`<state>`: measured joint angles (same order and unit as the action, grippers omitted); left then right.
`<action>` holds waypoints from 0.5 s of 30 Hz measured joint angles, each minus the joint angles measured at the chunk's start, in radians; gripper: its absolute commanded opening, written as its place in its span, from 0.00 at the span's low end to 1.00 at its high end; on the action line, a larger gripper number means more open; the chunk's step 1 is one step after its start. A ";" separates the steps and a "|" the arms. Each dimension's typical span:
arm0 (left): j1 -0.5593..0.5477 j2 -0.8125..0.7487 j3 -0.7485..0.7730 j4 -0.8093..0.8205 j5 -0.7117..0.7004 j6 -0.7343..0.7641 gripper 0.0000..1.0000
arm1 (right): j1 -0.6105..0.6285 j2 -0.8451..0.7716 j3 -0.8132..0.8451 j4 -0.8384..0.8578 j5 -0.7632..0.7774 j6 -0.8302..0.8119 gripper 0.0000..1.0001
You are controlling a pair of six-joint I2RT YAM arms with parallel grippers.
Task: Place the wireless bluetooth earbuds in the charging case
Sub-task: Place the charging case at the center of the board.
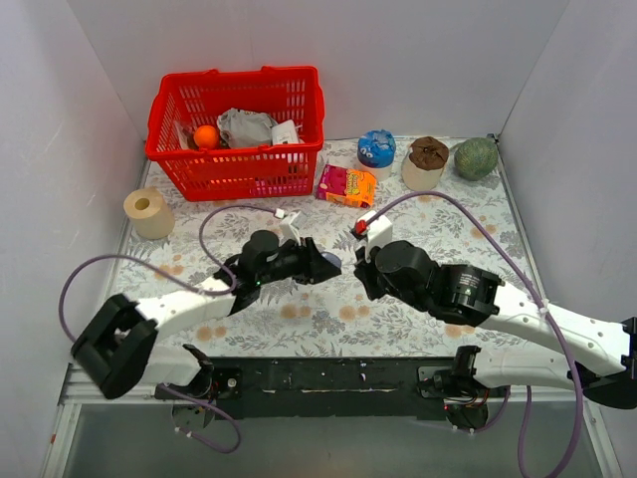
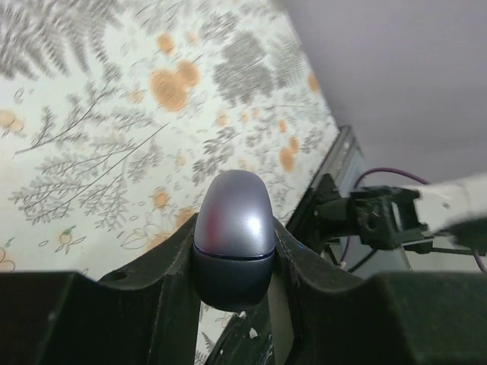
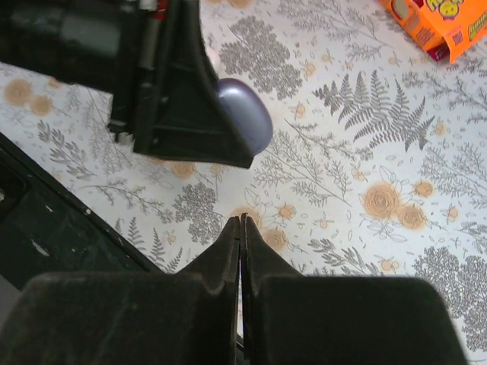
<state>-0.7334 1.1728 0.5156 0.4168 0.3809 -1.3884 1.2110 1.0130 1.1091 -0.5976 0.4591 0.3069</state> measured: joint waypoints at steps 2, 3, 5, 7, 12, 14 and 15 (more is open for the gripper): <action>0.000 0.137 0.072 -0.060 -0.013 -0.015 0.00 | 0.000 -0.019 -0.052 0.002 0.004 0.016 0.01; 0.000 0.203 0.104 -0.086 -0.024 -0.021 0.00 | 0.000 -0.029 -0.070 0.003 0.004 0.022 0.01; 0.001 0.318 0.159 -0.134 -0.041 -0.027 0.00 | 0.000 -0.051 -0.089 0.007 0.003 0.031 0.01; 0.006 0.416 0.211 -0.166 -0.057 -0.028 0.00 | 0.000 -0.071 -0.093 0.014 0.003 0.036 0.01; 0.029 0.615 0.336 -0.221 -0.079 -0.022 0.10 | 0.000 -0.102 -0.112 0.055 0.002 0.043 0.03; 0.048 0.655 0.370 -0.225 -0.061 -0.027 0.16 | 0.000 -0.109 -0.124 0.059 0.000 0.046 0.04; 0.056 0.668 0.389 -0.228 -0.059 -0.023 0.20 | 0.000 -0.110 -0.129 0.058 -0.002 0.047 0.05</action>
<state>-0.6777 1.8408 0.9043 0.1890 0.3218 -1.4117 1.2110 0.9028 0.9806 -0.5396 0.4572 0.3542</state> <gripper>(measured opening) 0.315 0.032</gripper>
